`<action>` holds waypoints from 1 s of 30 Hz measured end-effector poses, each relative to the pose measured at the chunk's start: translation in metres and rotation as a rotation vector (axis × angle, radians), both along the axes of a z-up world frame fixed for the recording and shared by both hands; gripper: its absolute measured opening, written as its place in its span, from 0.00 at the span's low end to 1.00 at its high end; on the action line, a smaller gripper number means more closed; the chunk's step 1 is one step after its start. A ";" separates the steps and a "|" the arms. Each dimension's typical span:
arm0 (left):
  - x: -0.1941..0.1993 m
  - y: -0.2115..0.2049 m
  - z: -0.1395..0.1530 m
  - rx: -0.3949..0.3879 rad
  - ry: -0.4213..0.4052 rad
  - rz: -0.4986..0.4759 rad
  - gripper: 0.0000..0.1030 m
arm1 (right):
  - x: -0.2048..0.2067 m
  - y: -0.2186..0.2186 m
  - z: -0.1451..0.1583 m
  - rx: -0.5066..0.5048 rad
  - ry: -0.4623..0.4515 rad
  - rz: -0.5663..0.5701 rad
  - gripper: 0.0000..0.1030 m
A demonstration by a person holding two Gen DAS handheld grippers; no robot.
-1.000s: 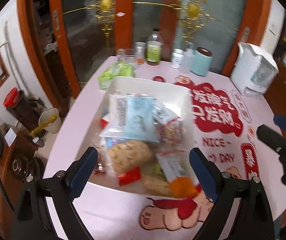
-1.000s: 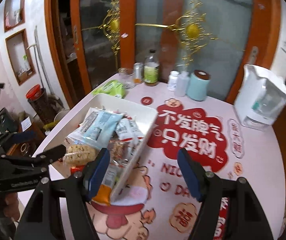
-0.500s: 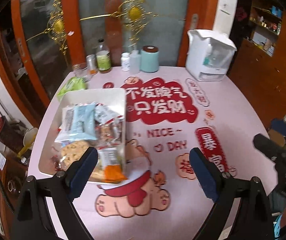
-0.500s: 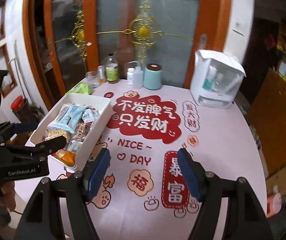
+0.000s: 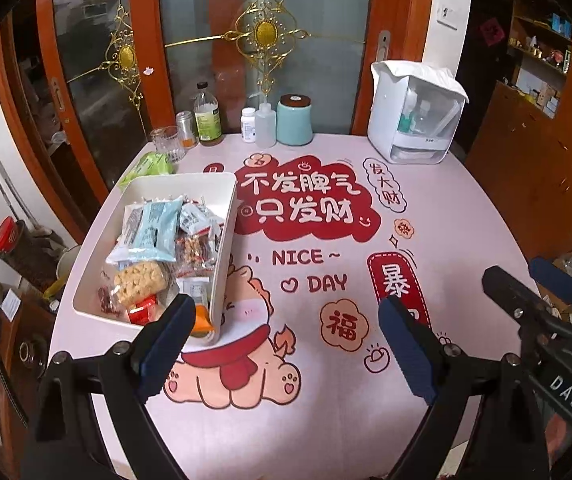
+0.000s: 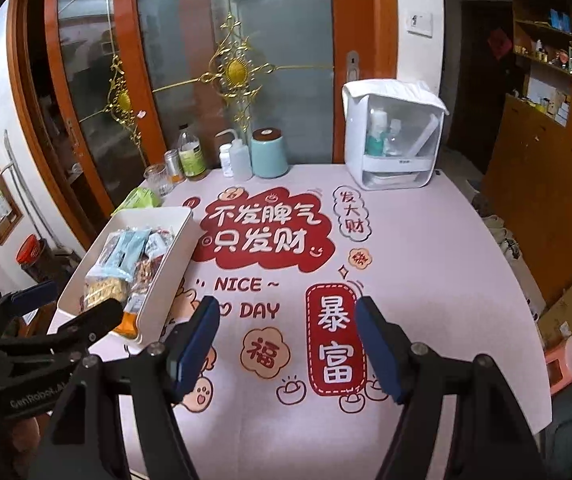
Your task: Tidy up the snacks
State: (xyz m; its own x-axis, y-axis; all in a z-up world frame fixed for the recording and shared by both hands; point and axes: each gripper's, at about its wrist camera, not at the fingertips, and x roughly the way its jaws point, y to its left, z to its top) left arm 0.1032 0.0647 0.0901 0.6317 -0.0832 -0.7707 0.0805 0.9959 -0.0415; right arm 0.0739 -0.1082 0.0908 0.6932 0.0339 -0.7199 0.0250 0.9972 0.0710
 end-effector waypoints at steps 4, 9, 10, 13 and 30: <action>-0.003 -0.007 -0.003 0.021 0.001 0.016 0.90 | 0.005 -0.003 -0.012 0.023 0.050 0.013 0.68; -0.005 -0.012 -0.006 0.025 0.010 0.026 0.90 | 0.008 -0.006 -0.024 0.023 0.097 0.011 0.68; -0.004 -0.014 -0.007 0.028 0.014 0.026 0.90 | 0.007 -0.006 -0.024 0.013 0.098 0.007 0.68; -0.002 -0.017 -0.009 0.024 0.027 0.022 0.90 | 0.004 -0.007 -0.023 -0.004 0.085 -0.005 0.68; 0.003 -0.019 -0.010 0.043 0.036 0.010 0.90 | 0.001 -0.011 -0.014 0.012 0.063 -0.021 0.68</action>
State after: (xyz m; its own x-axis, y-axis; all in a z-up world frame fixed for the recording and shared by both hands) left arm 0.1064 0.0460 0.0806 0.6040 -0.0431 -0.7958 0.0693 0.9976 -0.0014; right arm 0.0749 -0.1194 0.0765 0.6475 0.0287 -0.7616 0.0504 0.9955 0.0804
